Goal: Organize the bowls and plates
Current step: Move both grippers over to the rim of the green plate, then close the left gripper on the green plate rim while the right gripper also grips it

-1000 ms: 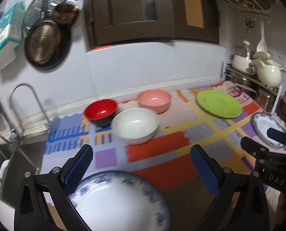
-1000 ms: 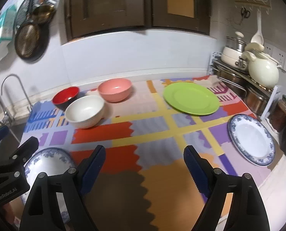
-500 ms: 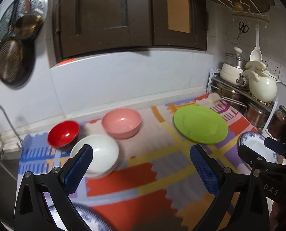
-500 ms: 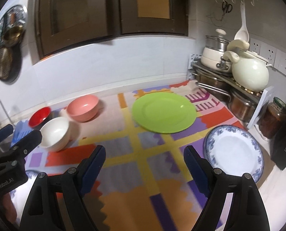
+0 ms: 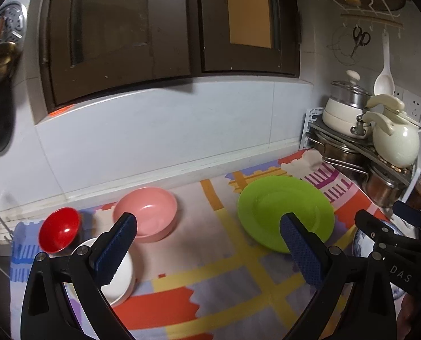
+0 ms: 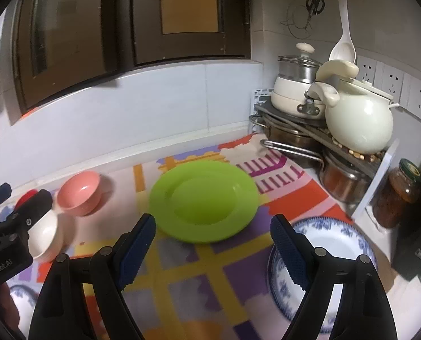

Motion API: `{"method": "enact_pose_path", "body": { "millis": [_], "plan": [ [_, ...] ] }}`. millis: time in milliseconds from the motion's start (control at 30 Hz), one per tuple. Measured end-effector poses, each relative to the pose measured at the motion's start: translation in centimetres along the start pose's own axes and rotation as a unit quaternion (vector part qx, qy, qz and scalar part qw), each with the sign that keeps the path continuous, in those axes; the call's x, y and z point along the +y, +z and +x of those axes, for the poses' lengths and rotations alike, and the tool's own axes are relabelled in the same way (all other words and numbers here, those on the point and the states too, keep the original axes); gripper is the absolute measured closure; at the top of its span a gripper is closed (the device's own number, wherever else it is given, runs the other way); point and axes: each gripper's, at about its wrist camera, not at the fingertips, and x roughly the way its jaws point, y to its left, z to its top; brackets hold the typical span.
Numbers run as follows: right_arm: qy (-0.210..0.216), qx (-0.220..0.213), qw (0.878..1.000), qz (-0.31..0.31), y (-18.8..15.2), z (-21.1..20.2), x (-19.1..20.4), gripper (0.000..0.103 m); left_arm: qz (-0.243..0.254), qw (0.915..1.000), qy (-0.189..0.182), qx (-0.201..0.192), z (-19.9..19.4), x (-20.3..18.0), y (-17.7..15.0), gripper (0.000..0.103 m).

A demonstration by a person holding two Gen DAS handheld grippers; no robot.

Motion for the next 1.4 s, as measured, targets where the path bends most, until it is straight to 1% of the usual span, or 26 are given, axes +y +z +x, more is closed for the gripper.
{"method": "enact_pose_path", "body": {
  "millis": [133,267,433,567,700,833,933,1000,1067,1100,1133,1200,1233,1333,1400],
  "plan": [
    [-0.004,0.002,1.000,0.007,1.2,2.1,-1.1,0.019,0.002,0.9998,-0.012,0.017,2.8,-0.7,0.8,0.000],
    [-0.019,0.008,1.000,0.016,2.1,4.4,-2.3,0.019,0.007,0.9988,-0.026,0.041,6.0,-1.8,1.4,0.000],
    [-0.031,0.029,0.999,0.006,2.8,7.6,-3.1,0.019,0.006,0.9963,-0.038,0.077,10.1,-3.0,1.9,0.000],
    [-0.025,0.063,0.998,0.015,3.4,10.9,-3.8,0.019,0.010,0.9938,-0.040,0.104,13.4,-3.9,2.3,0.001],
    [-0.029,0.104,0.994,0.030,3.6,14.6,-5.0,0.019,0.023,0.9906,-0.043,0.128,16.6,-4.9,2.4,0.003],
    [-0.031,0.146,0.987,0.050,3.7,18.0,-6.4,0.020,0.035,0.9853,-0.047,0.161,19.5,-5.7,2.1,0.008],
    [-0.033,0.173,0.983,0.058,3.9,20.0,-7.1,0.021,0.033,0.9783,-0.057,0.197,21.7,-6.0,1.7,0.012],
    [-0.037,0.187,0.980,0.053,3.9,21.1,-7.3,0.021,0.029,0.9712,-0.062,0.228,23.1,-6.1,1.4,0.018],
    [-0.041,0.205,0.977,0.044,3.9,22.3,-7.3,0.023,0.024,0.9659,-0.067,0.249,24.2,-6.2,1.2,0.019],
    [-0.043,0.215,0.975,0.041,3.9,22.9,-7.4,0.028,0.025,0.9643,-0.064,0.256,24.7,-6.3,1.1,0.022],
    [-0.044,0.224,0.973,0.043,3.9,23.4,-7.5,0.031,0.027,0.9632,-0.063,0.260,25.0,-6.4,1.1,0.023],
    [-0.044,0.239,0.969,0.043,3.7,24.3,-7.6,0.031,0.033,0.9608,-0.060,0.269,25.7,-6.6,0.8,0.024],
    [-0.042,0.248,0.967,0.044,3.5,24.8,-7.7,0.035,0.036,0.9599,-0.059,0.272,26.0,-6.7,0.7,0.025],
    [-0.032,0.270,0.961,0.055,3.1,25.9,-8.0,0.041,0.042,0.9582,-0.057,0.277,26.5,-6.9,0.5,0.028],
    [-0.023,0.277,0.959,0.063,2.9,26.4,-8.1,0.042,0.043,0.9570,-0.060,0.280,26.7,-6.9,0.5,0.032]
  ]
}}
